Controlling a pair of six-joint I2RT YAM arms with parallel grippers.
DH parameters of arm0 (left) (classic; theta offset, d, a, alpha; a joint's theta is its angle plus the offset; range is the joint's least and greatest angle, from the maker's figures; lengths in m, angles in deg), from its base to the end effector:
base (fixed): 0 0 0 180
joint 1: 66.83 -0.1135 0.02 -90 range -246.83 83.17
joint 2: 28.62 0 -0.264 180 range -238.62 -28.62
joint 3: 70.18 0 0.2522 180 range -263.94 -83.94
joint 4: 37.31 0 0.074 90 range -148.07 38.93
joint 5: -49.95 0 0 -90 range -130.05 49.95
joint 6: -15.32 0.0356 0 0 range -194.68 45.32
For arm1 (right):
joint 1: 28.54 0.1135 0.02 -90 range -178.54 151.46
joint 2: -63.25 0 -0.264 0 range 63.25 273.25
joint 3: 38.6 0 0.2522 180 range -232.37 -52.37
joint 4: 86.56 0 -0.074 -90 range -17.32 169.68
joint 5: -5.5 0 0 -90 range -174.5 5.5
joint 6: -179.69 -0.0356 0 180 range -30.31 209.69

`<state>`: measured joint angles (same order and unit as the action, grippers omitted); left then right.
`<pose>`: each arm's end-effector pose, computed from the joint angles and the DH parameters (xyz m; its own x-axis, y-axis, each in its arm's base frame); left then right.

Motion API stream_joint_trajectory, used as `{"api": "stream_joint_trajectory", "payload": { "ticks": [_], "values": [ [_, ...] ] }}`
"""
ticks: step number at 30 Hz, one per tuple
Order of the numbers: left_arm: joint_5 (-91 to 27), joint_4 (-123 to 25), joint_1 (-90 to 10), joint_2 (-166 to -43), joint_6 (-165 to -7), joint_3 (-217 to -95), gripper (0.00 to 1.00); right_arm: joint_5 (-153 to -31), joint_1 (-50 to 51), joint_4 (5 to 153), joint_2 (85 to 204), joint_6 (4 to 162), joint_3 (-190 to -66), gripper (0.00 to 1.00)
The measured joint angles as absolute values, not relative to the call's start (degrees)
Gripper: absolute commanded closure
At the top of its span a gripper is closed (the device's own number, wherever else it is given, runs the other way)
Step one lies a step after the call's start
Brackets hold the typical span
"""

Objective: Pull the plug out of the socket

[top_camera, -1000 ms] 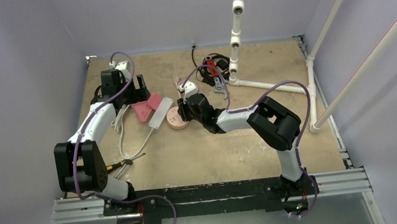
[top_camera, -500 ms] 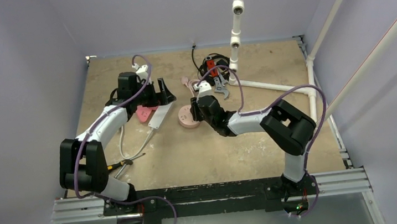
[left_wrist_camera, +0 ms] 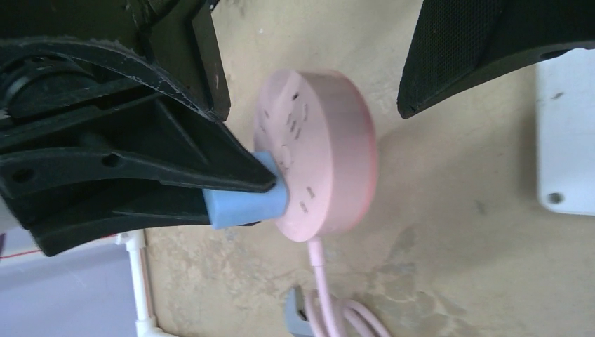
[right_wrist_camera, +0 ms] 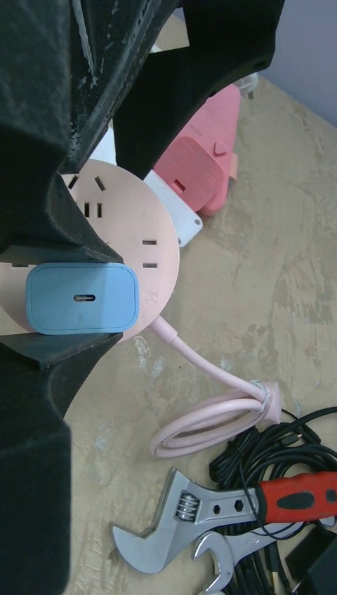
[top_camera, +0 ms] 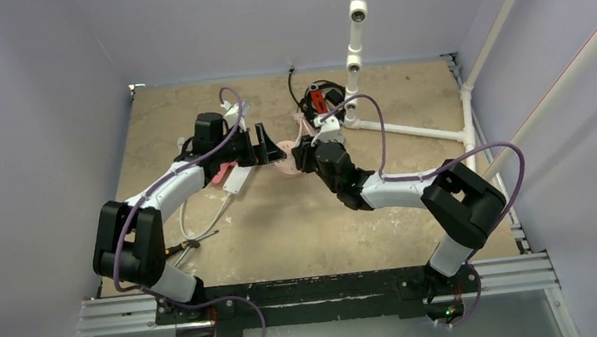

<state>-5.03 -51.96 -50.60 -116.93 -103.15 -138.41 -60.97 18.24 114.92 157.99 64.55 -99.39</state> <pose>0.3148 -0.1129 0.2320 -0.8058 -0.1720 -0.5666 0.3385 0.6513 -0.6792 0.2536 0.2491 0.2127 -0.3043 0.2450 -0.9205 -0.3004 0.8924 0.3368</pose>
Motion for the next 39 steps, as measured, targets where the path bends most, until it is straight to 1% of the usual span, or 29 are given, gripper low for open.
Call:
{"api": "stream_joint_trajectory", "payload": {
  "ticks": [4,13,14,17,19,23,27,31,32,39],
  "values": [
    [-3.60,-50.82,-48.83,-117.02,-104.11,-138.41,0.12,-60.97,18.20,116.45,156.55,64.24,-96.96,1.00],
    [-1.44,-48.50,-48.75,-118.66,-106.21,-138.33,0.13,-59.96,18.20,118.86,152.76,64.24,-94.78,1.00],
    [-1.13,-48.20,-48.75,-118.75,-106.62,-138.24,0.16,-59.92,18.20,119.21,152.52,64.24,-94.52,1.00],
    [0.50,-46.34,-48.75,-118.81,-108.09,-137.39,0.30,-59.92,18.20,120.02,151.93,64.39,-93.75,1.00],
    [1.86,-44.55,-48.75,-119.05,-109.49,-136.75,0.36,-59.92,18.20,120.54,151.91,64.63,-93.53,1.00],
    [3.56,-42.47,-48.75,-119.49,-111.39,-135.86,0.52,-59.92,18.20,120.93,151.89,65.14,-93.47,1.00],
    [4.79,-41.01,-48.75,-119.56,-113.07,-135.57,0.76,-60.03,18.20,121.20,151.91,65.62,-93.47,1.00],
    [4.44,-40.26,-49.12,-119.71,-114.47,-135.57,0.97,-60.31,18.22,121.33,151.98,66.14,-93.47,1.00],
    [4.48,-40.18,-49.12,-119.71,-114.58,-135.57,1.00,-60.53,18.22,121.39,152.00,66.21,-93.47,1.00],
    [4.37,-40.22,-49.12,-119.93,-114.62,-135.55,1.00,-61.88,17.89,121.35,152.13,66.25,-93.47,1.00]
  ]
}}
